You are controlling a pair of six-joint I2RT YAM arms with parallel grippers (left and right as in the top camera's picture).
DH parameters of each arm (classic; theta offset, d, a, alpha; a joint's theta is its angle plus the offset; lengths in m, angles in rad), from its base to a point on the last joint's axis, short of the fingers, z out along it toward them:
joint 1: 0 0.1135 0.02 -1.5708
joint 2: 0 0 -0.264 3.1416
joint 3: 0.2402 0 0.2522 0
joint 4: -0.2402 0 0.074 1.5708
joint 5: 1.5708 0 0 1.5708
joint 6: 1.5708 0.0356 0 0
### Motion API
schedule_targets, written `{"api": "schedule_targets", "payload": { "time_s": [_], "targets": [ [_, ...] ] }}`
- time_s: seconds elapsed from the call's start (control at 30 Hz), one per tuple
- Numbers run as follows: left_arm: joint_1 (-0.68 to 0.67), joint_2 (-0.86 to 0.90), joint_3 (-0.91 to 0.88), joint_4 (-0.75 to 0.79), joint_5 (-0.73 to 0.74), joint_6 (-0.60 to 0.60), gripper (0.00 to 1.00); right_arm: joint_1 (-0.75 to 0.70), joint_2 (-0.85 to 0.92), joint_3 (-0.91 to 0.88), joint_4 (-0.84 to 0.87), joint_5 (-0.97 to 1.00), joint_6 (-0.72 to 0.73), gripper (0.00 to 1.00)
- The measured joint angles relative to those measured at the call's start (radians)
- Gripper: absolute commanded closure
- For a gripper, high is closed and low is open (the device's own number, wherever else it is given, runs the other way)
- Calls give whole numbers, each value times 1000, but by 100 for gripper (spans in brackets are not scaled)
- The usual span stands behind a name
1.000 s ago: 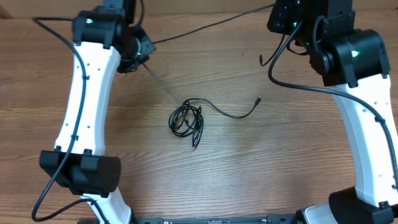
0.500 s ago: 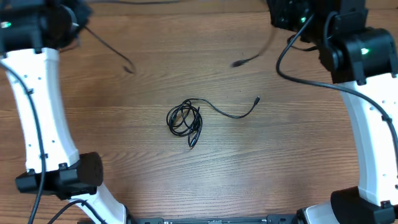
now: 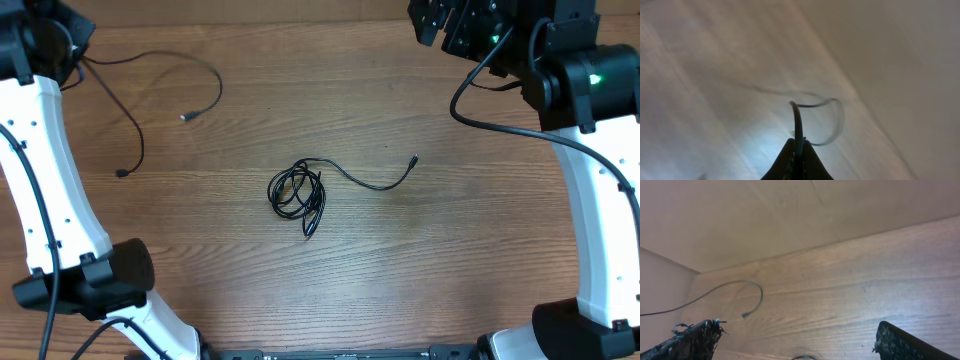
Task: Untangle cables
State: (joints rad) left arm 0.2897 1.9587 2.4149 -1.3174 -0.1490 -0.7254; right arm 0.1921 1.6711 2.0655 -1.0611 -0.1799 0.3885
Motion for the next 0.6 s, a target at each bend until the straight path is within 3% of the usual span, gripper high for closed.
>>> {"api": "schedule_targets", "payload": {
  "time_s": [0.1, 0.2, 0.23, 0.27, 0.3, 0.6],
  "targets": [
    [37, 38, 0, -43, -27, 0, 95, 0, 22, 0, -13, 0, 0, 0],
    [67, 72, -2, -92, -60, 3, 80, 0, 44, 0, -13, 0, 0, 0],
    [76, 82, -4, -107, -68, 4, 64, 0, 50, 0, -14, -1, 0, 0],
    [85, 90, -4, -122, -75, 3, 39, 0, 54, 0, -14, 0, 0, 0],
    [92, 98, -5, -135, -78, 1, 20, 0, 55, 0, -13, 0, 0, 0],
    [116, 142, -6, -167, -57, 72, 5, 0, 56, 0, -14, -3, 0, 0]
  ]
}}
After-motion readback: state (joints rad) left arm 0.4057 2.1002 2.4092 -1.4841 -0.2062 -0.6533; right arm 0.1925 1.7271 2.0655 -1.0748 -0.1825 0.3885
